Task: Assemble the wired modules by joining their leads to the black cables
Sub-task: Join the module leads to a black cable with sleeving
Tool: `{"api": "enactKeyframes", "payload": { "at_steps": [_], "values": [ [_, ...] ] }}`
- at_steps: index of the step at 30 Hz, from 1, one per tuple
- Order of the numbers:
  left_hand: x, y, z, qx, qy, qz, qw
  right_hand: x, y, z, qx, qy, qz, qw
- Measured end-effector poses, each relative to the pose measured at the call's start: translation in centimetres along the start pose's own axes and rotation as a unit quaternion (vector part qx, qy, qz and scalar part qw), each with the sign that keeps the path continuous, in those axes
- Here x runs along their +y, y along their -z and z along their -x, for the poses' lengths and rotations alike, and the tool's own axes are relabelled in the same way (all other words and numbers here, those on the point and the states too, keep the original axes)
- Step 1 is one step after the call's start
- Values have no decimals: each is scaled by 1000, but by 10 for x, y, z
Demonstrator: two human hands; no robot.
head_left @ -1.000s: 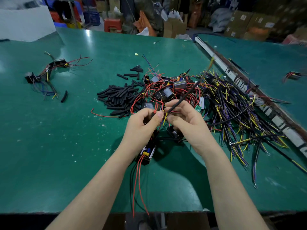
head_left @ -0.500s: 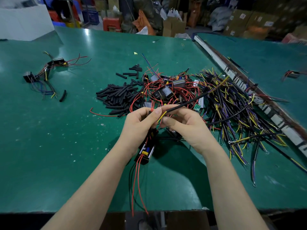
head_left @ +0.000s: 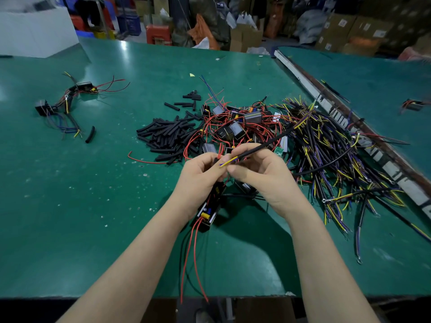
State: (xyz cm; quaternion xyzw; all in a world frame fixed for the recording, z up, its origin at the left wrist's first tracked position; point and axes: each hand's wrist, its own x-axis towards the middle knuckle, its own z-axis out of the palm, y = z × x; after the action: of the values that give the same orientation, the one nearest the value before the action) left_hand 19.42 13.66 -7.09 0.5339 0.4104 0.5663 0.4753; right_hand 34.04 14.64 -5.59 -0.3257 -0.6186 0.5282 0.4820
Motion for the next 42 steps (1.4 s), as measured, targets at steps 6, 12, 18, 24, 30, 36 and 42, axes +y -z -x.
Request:
{"api": "enactKeyframes", "payload": {
  "at_steps": [6, 12, 18, 24, 30, 36, 42],
  "values": [
    [2, 0, -1, 21, 2, 5, 1000, 1, -4, -1, 37, -5, 48, 998],
    [2, 1, 1, -2, 12, 37, 999, -3, -6, 0, 44, -12, -10, 999],
    [3, 0, 5, -8, -59, 10, 998, 3, -14, -3, 95, -29, -43, 994],
    [-3, 2, 3, 43, -80, -102, 991, 9, -24, -6, 169, -55, -82, 981],
    [-1, -4, 0, 24, -29, -54, 998, 2, -19, -9, 220, -37, -89, 971],
    [-2, -4, 0, -5, -34, -66, 997, -2, -8, -9, 243, -15, -120, 962],
    [-3, -7, 4, -37, -40, -104, 993, -6, -2, -8, 248, 9, -109, 963]
  ]
}}
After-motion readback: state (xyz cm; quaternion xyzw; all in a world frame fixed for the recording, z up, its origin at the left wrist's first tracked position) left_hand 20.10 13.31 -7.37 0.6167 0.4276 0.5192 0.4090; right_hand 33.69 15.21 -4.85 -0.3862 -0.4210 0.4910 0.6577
